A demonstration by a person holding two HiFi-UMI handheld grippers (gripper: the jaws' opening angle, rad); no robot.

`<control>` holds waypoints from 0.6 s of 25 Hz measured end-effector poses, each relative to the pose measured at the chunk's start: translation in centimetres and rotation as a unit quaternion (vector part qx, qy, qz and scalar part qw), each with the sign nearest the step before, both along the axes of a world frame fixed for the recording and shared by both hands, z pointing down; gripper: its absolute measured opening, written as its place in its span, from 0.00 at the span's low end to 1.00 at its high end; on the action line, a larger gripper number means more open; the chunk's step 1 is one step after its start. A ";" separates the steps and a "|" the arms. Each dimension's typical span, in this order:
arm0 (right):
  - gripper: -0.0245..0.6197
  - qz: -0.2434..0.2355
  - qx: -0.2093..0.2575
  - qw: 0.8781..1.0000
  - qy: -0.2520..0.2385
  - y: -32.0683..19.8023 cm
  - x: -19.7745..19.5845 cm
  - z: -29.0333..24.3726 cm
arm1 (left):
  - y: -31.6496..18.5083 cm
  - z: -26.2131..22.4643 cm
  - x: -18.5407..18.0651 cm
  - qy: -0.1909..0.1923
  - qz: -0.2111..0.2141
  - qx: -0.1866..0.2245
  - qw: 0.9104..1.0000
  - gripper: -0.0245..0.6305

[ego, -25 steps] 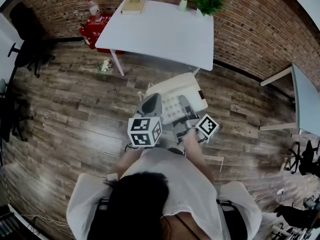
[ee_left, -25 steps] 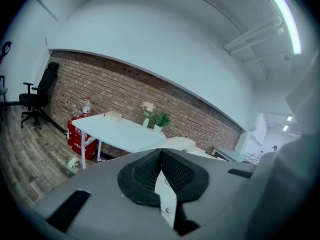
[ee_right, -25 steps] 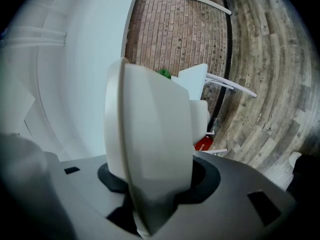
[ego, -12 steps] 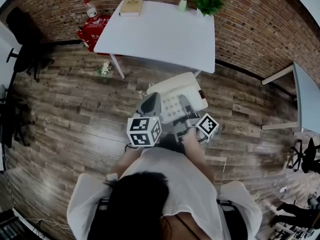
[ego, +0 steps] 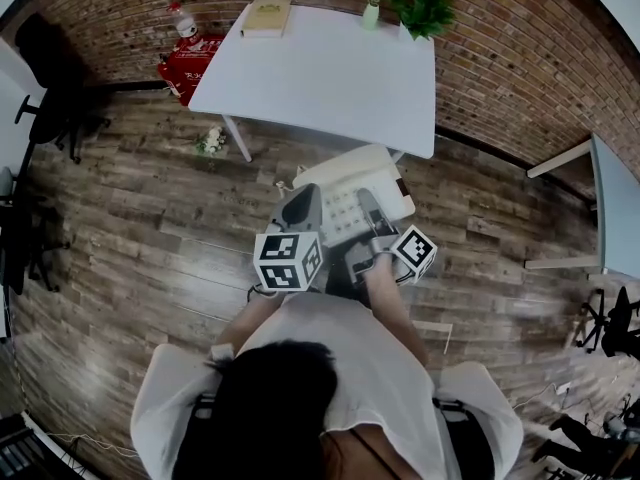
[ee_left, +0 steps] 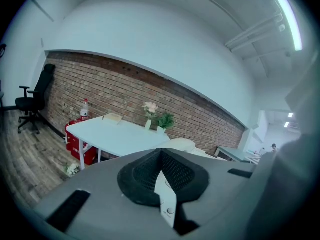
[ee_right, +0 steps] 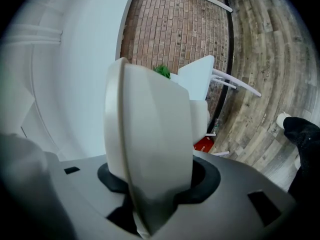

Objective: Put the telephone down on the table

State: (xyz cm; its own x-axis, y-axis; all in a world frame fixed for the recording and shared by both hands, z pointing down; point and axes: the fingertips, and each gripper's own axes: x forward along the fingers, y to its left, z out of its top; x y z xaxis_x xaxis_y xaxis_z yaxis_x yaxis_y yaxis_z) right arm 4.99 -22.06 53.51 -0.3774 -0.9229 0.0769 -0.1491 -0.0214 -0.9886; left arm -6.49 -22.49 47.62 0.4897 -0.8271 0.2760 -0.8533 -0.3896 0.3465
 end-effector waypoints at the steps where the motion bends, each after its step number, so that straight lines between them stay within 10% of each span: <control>1: 0.39 -0.002 -0.001 1.000 0.003 -0.4 0.1 0.1 | -0.4 -0.1 0.1 -0.001 -0.001 0.001 1.000 0.07; 15: 0.39 -0.018 -0.004 1.000 -0.004 -8.5 2.3 0.3 | -7.6 0.6 2.0 -0.011 -0.024 -0.008 1.000 0.07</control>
State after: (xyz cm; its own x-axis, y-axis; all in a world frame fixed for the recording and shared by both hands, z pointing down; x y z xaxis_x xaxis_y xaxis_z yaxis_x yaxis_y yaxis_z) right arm 7.34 -30.58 53.79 -0.4108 -0.9081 0.0814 -0.1412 -0.0249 -0.9897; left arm -4.51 -30.13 48.22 0.4436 -0.8448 0.2994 -0.8781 -0.3428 0.3339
